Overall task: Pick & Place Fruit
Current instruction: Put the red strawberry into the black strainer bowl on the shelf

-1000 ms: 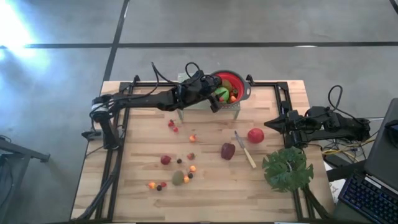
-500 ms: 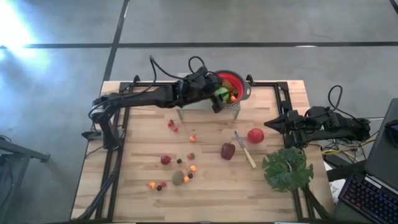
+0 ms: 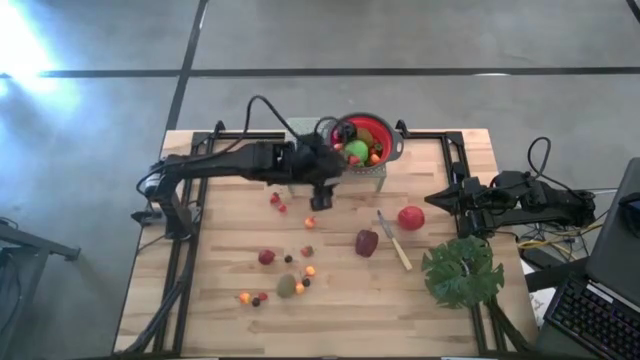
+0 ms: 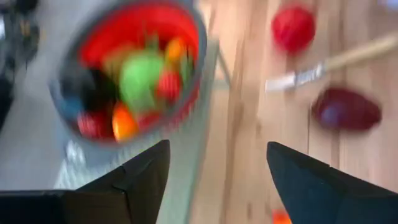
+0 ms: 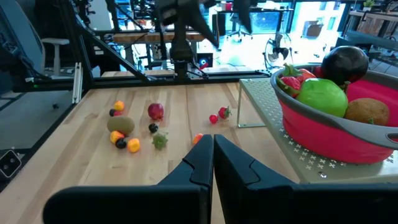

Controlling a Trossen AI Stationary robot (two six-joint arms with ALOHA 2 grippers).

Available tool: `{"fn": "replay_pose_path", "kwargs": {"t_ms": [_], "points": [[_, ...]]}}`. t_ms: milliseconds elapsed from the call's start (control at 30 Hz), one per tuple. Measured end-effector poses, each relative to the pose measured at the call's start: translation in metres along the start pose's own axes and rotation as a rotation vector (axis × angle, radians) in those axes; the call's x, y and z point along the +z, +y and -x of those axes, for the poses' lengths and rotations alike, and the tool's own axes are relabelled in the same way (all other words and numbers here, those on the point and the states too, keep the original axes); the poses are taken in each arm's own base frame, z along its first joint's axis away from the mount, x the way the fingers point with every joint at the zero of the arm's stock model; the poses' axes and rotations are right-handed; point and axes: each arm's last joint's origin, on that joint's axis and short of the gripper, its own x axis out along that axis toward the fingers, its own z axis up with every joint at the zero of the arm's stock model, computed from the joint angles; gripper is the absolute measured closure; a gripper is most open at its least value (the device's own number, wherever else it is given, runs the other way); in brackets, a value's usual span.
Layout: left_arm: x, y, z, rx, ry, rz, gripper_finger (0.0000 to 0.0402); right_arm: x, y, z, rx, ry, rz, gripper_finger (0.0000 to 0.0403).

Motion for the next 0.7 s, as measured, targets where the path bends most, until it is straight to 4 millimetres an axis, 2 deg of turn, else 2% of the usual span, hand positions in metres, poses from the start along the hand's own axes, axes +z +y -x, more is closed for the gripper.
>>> {"fn": "replay_pose_path", "kwargs": {"t_ms": [167,367,500,700], "points": [[-0.026,-0.011,0.003,-0.014,0.245,0.029,0.0102,0.0,0.0,0.0,0.0,0.0,0.0,0.0394],[-0.051,-0.028,0.007,0.006,0.469,0.084,0.0099,0.0,0.0,0.0,0.0,0.0,0.0,0.0394],[-0.061,-0.036,0.003,0.043,0.519,0.147,0.0099,0.0,0.0,0.0,0.0,0.0,0.0,0.0394],[-0.08,-0.05,-0.013,0.06,0.586,0.144,0.0099,0.0,0.0,0.0,0.0,0.0,0.0,0.0394]]}}
